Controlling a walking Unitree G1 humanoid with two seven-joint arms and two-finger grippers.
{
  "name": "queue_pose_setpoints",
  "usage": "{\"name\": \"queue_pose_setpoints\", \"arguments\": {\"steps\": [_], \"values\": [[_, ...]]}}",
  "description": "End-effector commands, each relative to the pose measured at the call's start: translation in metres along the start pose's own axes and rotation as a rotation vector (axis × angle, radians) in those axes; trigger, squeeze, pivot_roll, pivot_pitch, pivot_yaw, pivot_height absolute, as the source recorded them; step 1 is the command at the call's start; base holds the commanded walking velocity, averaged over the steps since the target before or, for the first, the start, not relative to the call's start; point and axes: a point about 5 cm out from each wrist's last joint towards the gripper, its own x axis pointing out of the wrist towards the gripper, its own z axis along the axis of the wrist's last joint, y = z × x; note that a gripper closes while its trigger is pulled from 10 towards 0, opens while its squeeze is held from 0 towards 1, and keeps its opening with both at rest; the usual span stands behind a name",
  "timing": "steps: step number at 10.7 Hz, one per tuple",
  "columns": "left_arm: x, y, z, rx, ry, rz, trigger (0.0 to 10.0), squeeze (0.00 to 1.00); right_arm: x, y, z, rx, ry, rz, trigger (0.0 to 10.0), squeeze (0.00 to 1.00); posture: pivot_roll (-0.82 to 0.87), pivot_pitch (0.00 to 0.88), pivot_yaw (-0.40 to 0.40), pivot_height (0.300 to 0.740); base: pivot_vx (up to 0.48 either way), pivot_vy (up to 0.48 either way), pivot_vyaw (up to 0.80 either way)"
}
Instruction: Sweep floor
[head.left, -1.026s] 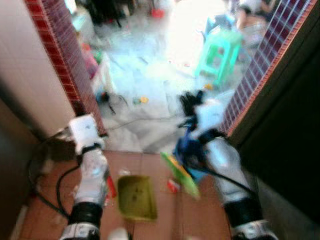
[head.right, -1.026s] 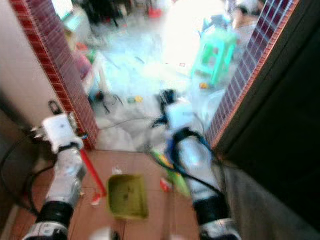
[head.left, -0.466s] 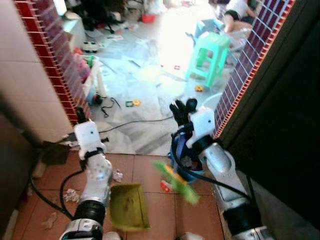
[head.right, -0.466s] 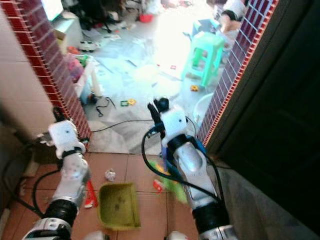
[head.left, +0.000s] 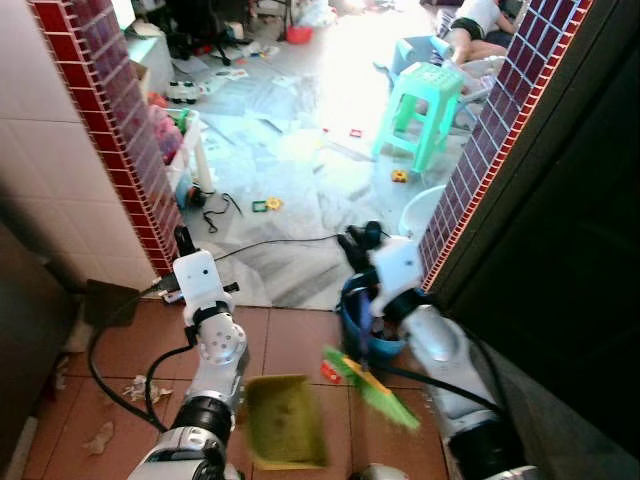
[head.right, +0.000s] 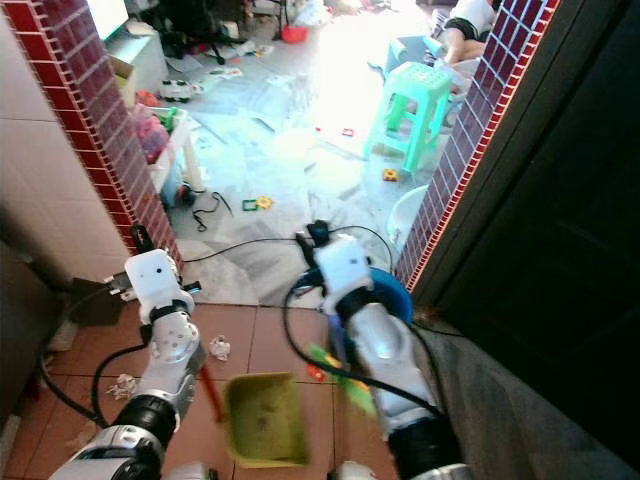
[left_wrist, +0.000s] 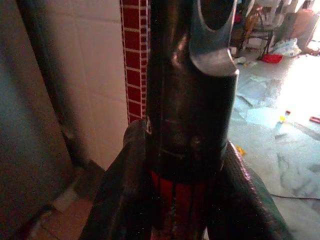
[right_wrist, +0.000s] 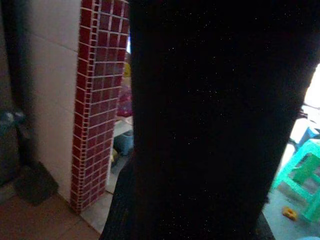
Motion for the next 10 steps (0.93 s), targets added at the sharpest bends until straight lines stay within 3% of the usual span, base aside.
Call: {"name": "queue_pose_setpoints", "arguments": {"steps": [1, 3, 5, 7, 10], "values": [[0.001, -0.003, 0.001, -0.001, -0.010, -0.010, 10.0, 0.00, 0.008, 0.009, 0.004, 0.019, -0.020, 0.038, 10.0, 0.00, -0.12, 0.044, -0.046, 0.740, 0.000, 0.000, 0.00], [-0.001, -0.001, -0.004, 0.055, -0.009, -0.004, 10.0, 0.00, 0.011, 0.023, 0.003, 0.116, 0.004, 0.112, 10.0, 0.00, -0.12, 0.047, -0.049, 0.740, 0.000, 0.000, 0.00], [0.003, 0.007, -0.003, 0.109, -0.036, 0.079, 10.0, 0.00, 0.007, 0.020, 0.003, 0.141, 0.033, 0.160, 10.0, 0.00, -0.13, 0.046, -0.047, 0.740, 0.000, 0.000, 0.00], [0.013, 0.018, 0.009, 0.193, -0.140, 0.156, 10.0, 0.00, 0.001, 0.012, 0.000, 0.111, 0.069, 0.182, 10.0, 0.00, -0.14, 0.041, -0.044, 0.740, 0.000, 0.000, 0.00], [0.018, 0.021, 0.016, 0.191, -0.185, 0.150, 10.0, 0.00, -0.003, 0.007, -0.004, 0.087, 0.099, 0.178, 10.0, 0.00, -0.14, 0.034, -0.043, 0.740, 0.000, 0.000, 0.00]]}}
